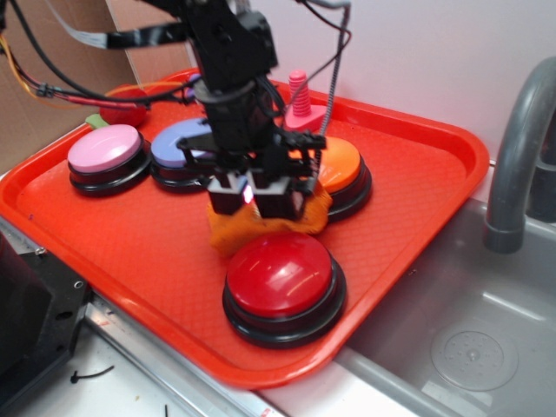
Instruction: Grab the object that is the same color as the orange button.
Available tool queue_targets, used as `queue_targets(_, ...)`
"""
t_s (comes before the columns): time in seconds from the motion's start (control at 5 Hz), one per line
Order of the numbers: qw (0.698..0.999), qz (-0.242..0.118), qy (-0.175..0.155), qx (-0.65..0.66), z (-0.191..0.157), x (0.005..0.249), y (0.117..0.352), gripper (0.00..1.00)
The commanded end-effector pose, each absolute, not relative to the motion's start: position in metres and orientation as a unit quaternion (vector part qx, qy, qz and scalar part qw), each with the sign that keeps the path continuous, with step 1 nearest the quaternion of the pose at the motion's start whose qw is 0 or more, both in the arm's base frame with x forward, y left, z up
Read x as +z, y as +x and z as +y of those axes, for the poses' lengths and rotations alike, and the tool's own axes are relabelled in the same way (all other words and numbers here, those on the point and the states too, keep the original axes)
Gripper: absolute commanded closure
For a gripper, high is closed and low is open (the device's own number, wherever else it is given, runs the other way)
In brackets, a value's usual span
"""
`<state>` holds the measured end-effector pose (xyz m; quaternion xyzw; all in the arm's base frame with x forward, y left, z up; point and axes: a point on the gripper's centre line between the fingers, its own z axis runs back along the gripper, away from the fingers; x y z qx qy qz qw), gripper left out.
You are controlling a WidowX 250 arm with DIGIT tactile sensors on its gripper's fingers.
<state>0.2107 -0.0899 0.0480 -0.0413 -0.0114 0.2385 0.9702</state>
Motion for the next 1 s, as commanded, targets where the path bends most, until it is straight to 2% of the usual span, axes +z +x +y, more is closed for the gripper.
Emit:
queue_targets(0.0, 0.987, -0.046, -0.053, 0.147, -0.068, 0.128, 0.225, 1.00)
queue_targets(0.4, 0.989, -0.075, -0.050, 0.119, -0.049, 0.204, 0.207, 1.00)
queue_targets(0.6, 0.986, -0.068, -0.072, 0.138, -0.035, 0.219, 0.201, 1.00)
queue_targets(0.8, 0.985, -0.052, -0.084, 0.144, -0.030, 0.209, 0.201, 1.00)
